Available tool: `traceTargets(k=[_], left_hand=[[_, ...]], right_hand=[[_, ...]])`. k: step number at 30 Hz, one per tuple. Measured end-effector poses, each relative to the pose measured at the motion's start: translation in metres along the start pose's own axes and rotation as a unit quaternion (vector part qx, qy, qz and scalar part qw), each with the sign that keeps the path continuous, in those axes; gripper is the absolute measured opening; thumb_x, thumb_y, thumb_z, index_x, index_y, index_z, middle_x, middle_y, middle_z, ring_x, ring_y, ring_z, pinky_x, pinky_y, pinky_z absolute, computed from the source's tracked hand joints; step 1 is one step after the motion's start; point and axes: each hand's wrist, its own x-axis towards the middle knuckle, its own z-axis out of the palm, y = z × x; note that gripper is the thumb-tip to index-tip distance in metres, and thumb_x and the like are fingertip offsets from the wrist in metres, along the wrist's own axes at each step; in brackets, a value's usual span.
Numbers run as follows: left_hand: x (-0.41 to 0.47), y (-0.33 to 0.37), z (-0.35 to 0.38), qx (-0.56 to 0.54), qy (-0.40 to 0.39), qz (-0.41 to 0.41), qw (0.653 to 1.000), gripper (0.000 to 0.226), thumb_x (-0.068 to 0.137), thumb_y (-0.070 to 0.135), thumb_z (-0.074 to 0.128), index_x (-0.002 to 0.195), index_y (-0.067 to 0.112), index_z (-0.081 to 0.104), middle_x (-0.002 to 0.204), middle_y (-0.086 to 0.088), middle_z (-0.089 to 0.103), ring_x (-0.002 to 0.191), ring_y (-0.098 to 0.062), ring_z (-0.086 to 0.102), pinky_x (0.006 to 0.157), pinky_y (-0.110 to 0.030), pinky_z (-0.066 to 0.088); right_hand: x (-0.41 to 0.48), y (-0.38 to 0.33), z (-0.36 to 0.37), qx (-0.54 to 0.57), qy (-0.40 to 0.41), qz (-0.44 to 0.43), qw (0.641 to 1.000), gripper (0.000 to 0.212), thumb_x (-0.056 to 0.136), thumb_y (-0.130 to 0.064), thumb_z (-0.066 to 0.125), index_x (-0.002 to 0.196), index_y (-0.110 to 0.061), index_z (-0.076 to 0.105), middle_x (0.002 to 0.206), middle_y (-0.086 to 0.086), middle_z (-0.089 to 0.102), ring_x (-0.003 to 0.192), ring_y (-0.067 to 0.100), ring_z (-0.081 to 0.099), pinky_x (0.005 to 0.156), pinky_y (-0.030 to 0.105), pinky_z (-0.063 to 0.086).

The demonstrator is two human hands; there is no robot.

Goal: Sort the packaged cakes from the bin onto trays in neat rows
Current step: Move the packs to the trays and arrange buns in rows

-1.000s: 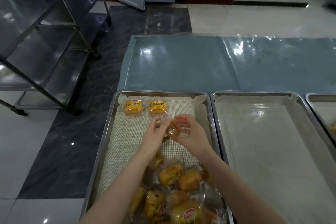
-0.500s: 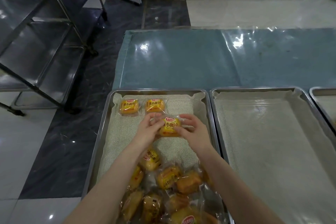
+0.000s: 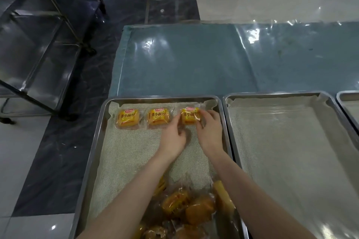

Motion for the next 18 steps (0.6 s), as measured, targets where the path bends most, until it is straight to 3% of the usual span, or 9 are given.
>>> traceTargets(k=[2,4,8,12,15,18], left_hand=[[0.003,0.000,0.005,0.037,-0.012,0.025,0.999,0.060,0.095,0.007,0.051,0.149,0.022,0.032,0.143,0.004,0.047,0.124,-0.007,0.048,0.099,-0.015,0.034],[0.004,-0.001,0.007,0.070,-0.010,0.034,0.997,0.058,0.095,0.006,0.049,0.150,0.018,0.031,0.154,0.000,0.033,0.139,-0.017,0.035,0.106,-0.017,0.021],[0.005,0.000,0.005,0.086,-0.022,0.041,0.995,0.058,0.096,0.007,0.049,0.150,0.015,0.030,0.153,-0.003,0.036,0.137,-0.019,0.039,0.110,-0.021,0.024],[-0.005,0.002,-0.007,0.095,-0.015,0.074,0.993,0.055,0.095,0.011,0.053,0.147,0.019,0.037,0.155,0.000,0.033,0.139,-0.017,0.036,0.113,-0.027,0.027],[-0.024,-0.012,-0.032,0.078,0.017,0.092,0.993,0.040,0.093,0.016,0.058,0.132,0.024,0.054,0.138,0.005,0.052,0.122,-0.006,0.051,0.099,-0.013,0.039],[-0.047,-0.040,-0.064,0.062,0.022,0.043,0.997,0.023,0.091,0.022,0.063,0.114,0.025,0.064,0.109,0.009,0.065,0.101,-0.005,0.060,0.087,-0.017,0.049]], right_hand=[[0.001,0.007,0.007,-0.021,-0.001,-0.010,1.000,0.046,0.094,-0.009,0.055,0.139,-0.018,0.049,0.139,0.001,0.042,0.122,0.013,0.048,0.104,0.023,0.035],[0.000,0.013,0.011,-0.031,-0.009,-0.006,0.999,0.050,0.095,-0.008,0.052,0.143,-0.019,0.044,0.144,0.003,0.040,0.128,0.018,0.045,0.107,0.028,0.035],[0.002,0.017,0.013,-0.077,-0.055,-0.003,0.995,0.057,0.096,-0.008,0.049,0.150,-0.017,0.031,0.153,0.010,0.030,0.140,0.025,0.033,0.116,0.037,0.030],[-0.001,0.012,0.005,-0.076,-0.063,-0.021,0.995,0.061,0.093,-0.006,0.052,0.149,-0.017,0.032,0.156,0.009,0.024,0.144,0.025,0.024,0.117,0.041,0.029],[-0.020,0.006,-0.005,-0.092,-0.049,-0.054,0.993,0.052,0.092,-0.007,0.055,0.141,-0.021,0.044,0.155,0.001,0.025,0.144,0.019,0.024,0.116,0.039,0.031],[-0.046,-0.002,-0.008,-0.094,-0.119,-0.078,0.985,0.033,0.094,-0.012,0.056,0.126,-0.021,0.059,0.135,-0.001,0.050,0.120,0.012,0.051,0.105,0.027,0.042]])
